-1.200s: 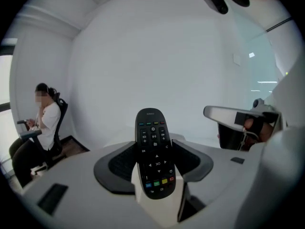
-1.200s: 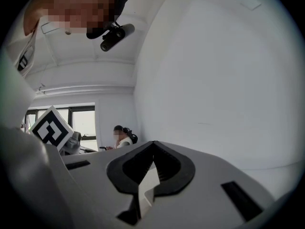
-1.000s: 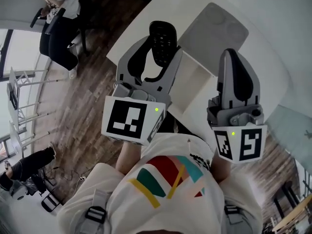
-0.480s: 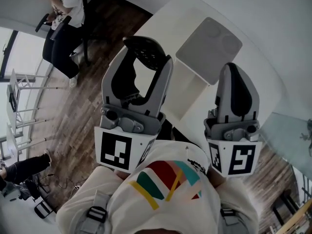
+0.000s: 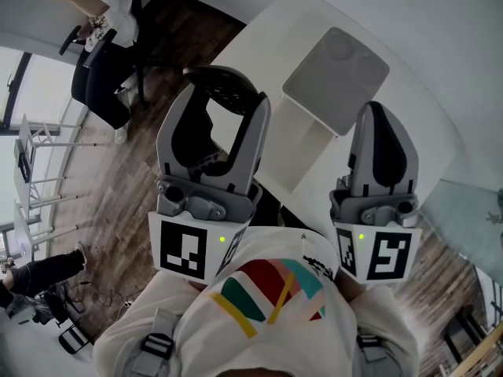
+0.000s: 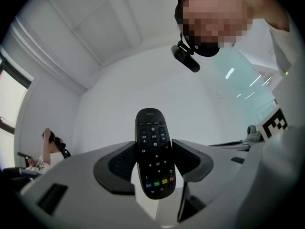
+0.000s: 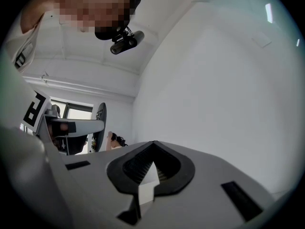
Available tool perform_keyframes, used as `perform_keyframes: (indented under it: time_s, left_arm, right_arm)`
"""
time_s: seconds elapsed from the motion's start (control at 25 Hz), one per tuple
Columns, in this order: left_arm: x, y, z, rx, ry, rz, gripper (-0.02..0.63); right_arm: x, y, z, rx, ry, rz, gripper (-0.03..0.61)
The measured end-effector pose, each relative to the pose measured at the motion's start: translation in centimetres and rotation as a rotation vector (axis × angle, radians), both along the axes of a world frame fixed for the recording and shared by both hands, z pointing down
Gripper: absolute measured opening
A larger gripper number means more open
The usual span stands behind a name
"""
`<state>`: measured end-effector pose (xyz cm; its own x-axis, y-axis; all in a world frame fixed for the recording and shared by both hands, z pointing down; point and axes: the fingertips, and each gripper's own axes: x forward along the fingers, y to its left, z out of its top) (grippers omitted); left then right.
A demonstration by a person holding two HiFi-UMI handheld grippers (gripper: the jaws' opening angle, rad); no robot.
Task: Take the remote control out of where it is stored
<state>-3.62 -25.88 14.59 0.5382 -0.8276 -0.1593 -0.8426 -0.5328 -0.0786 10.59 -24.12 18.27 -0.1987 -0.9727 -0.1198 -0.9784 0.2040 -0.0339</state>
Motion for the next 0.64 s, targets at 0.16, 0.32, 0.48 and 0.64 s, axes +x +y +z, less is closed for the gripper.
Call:
perform_keyframes:
  time_s: [0.16,0.32,0.48,0.64]
  left_arm:
    - [0.1,0.0,-0.3,-0.001,0.016,0.015,0.245]
    - [0.0,0.0,-0.9,0.012,0.023,0.017,0.245]
    - [-0.2,0.3,-1.2,0.018,0.026,0.025,0.245]
    - [-0.3,0.6,-1.3,0.020,0.021,0.026,0.245]
  right_arm:
    - [0.1,0.1,-0.3,0.006,0.010,0.011,0.002]
    - [0.1,0.2,-0.6,0.013,0.024,0.014,0.002]
    - [-0.1,0.5,-0.9,0.024,0.028,0.023,0.002]
    - [-0.6,0.6,-1.0,0.026,0.030,0.008,0.002]
